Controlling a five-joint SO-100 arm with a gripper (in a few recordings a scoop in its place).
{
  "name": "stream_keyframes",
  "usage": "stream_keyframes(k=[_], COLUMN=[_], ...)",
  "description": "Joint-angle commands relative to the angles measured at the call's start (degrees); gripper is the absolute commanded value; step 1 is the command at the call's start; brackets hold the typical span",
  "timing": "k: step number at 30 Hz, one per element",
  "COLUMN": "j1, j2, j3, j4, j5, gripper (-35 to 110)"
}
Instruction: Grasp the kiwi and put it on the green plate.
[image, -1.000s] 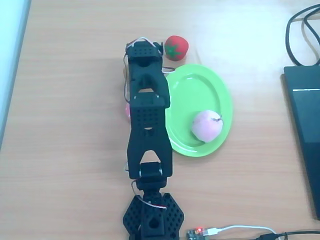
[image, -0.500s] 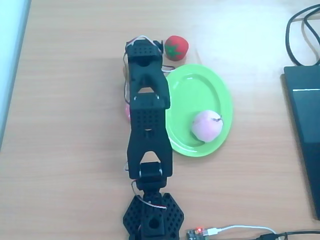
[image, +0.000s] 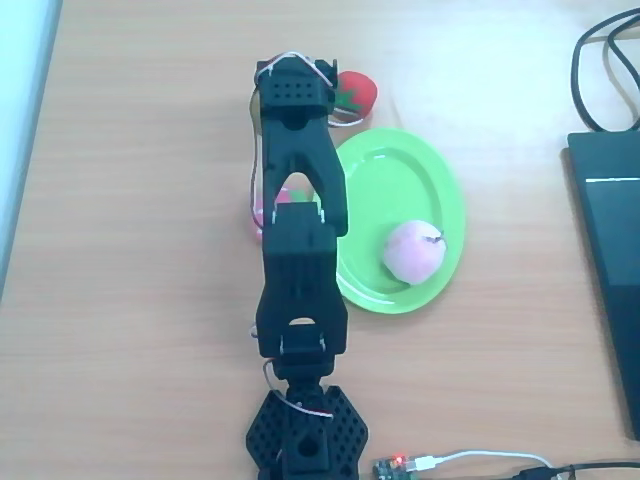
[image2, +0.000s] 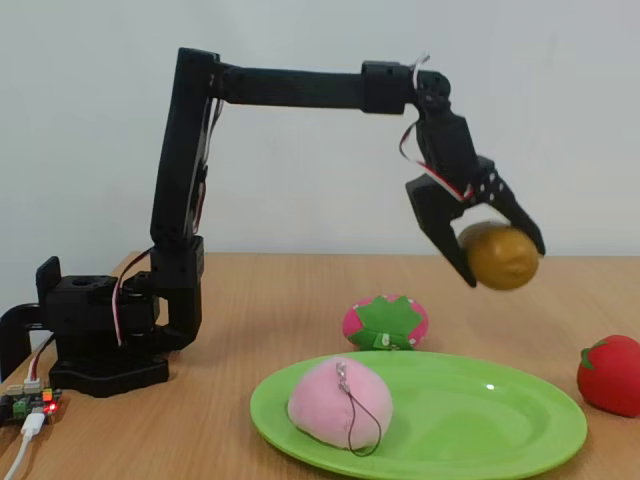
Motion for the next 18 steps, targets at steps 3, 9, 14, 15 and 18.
stream_keyframes(k=[3, 9, 14, 15, 18], j1=[6.06, 13.45, 19.69, 20.83, 23.47], j2=[6.94, 9.32, 8.79, 8.44, 6.94], j3=[2.64, 7.29, 8.61, 8.70, 8.70], j4=[1.41, 1.76, 2.37, 2.46, 2.72], j5=[-0.97, -1.93, -2.02, -2.02, -2.02], gripper=[31, 32, 32, 32, 31])
